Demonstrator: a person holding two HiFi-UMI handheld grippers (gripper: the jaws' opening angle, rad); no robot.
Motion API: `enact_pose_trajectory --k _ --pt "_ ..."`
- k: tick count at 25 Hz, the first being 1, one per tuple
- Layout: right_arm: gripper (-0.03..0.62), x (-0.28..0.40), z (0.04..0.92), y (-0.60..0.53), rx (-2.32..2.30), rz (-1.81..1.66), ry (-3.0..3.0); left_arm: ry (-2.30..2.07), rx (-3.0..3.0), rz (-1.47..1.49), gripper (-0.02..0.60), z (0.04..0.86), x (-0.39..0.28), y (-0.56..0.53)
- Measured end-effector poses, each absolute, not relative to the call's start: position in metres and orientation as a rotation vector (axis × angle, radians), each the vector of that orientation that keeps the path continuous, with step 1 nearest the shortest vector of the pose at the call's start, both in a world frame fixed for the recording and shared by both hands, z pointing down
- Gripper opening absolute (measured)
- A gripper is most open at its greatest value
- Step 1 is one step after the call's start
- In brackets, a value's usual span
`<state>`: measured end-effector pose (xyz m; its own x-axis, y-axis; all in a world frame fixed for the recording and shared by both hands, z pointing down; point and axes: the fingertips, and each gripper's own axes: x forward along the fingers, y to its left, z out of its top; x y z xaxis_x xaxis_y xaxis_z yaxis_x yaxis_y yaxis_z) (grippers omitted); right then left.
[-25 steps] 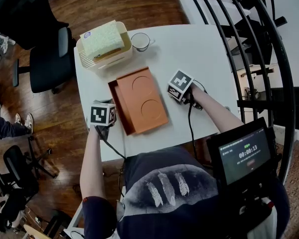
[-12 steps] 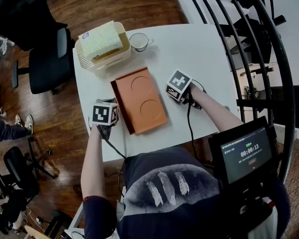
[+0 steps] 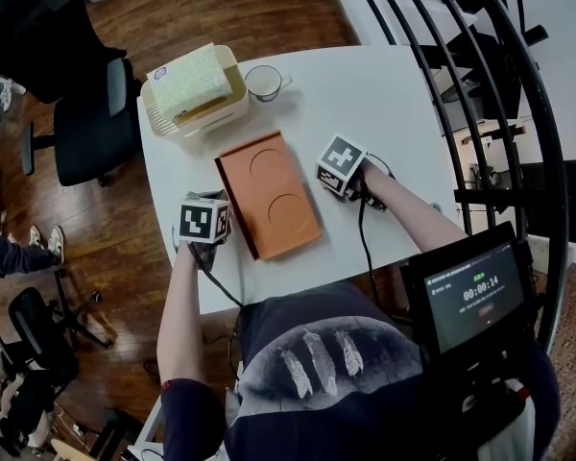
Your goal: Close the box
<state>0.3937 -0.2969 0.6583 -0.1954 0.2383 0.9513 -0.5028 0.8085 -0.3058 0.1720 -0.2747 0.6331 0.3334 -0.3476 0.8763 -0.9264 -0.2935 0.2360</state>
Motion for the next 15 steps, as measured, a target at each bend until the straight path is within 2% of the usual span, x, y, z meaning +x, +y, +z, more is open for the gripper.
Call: enact_pose_trajectory --k 15 --pt "0.005 0.393 0.658 -0.296 0.214 0.660 -1.642 -1.085 1.813 0.841 0.015 0.636 0.187 -0.277"
